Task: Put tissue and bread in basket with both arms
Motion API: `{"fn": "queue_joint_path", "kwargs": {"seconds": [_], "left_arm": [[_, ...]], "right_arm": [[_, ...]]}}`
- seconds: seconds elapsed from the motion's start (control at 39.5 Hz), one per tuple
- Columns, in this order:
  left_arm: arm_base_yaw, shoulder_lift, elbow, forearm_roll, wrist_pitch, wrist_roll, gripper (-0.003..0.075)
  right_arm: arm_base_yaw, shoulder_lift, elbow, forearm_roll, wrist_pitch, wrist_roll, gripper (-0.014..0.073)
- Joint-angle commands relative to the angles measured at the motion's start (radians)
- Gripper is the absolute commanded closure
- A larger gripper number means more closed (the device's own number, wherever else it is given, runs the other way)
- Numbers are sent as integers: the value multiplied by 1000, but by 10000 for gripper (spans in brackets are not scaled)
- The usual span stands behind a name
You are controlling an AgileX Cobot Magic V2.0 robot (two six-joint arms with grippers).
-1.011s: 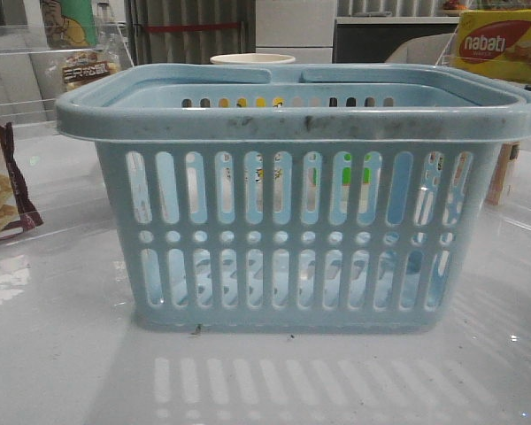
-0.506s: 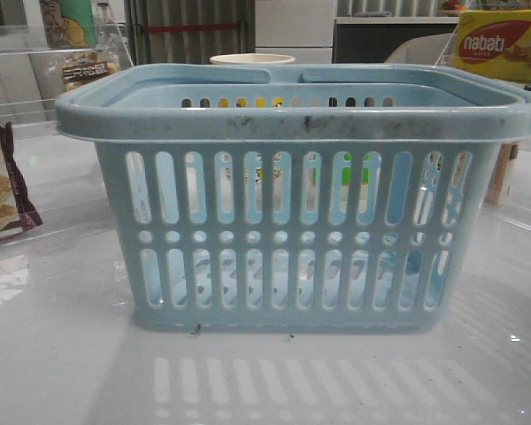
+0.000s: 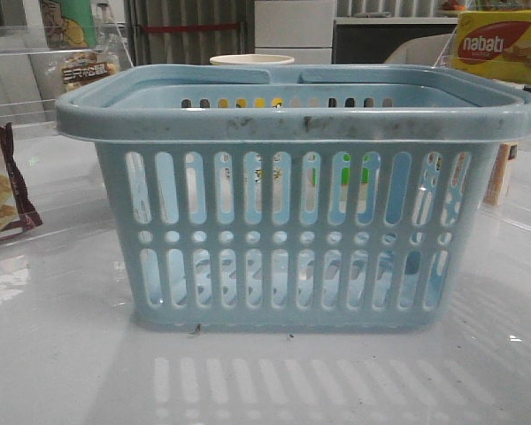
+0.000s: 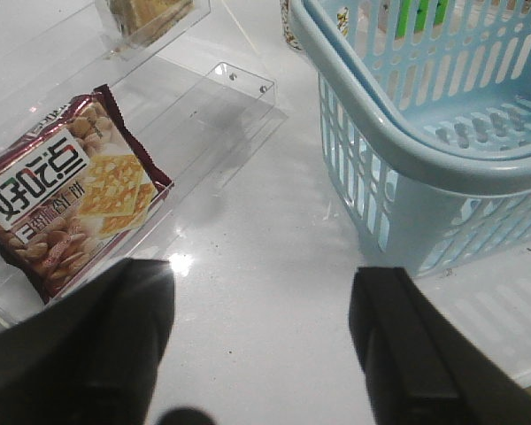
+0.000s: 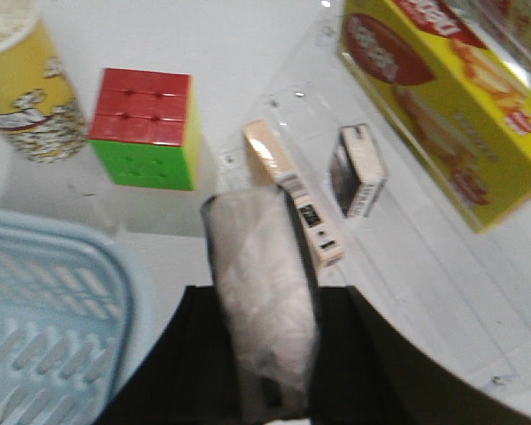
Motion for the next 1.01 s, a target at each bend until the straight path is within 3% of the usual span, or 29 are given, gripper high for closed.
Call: {"fn": "queue_joint_path", "kwargs": {"seconds": [0.0, 0.3, 0.51, 0.76, 0.99], "left_arm": [[-9, 7, -31, 2, -71, 2, 246], [-9, 7, -31, 2, -71, 2, 246], [-9, 7, -31, 2, -71, 2, 246], [-9, 7, -31, 2, -71, 2, 246], [-9, 7, -31, 2, -71, 2, 246]], "right_arm": [[74, -93, 44, 20, -94, -15, 368], [298, -87, 236, 79, -200, -15, 368], [393, 12, 252, 99, -301, -15, 349], [421, 98, 252, 114, -410, -15, 48], [421, 57, 245, 54, -400, -15, 22]]}}
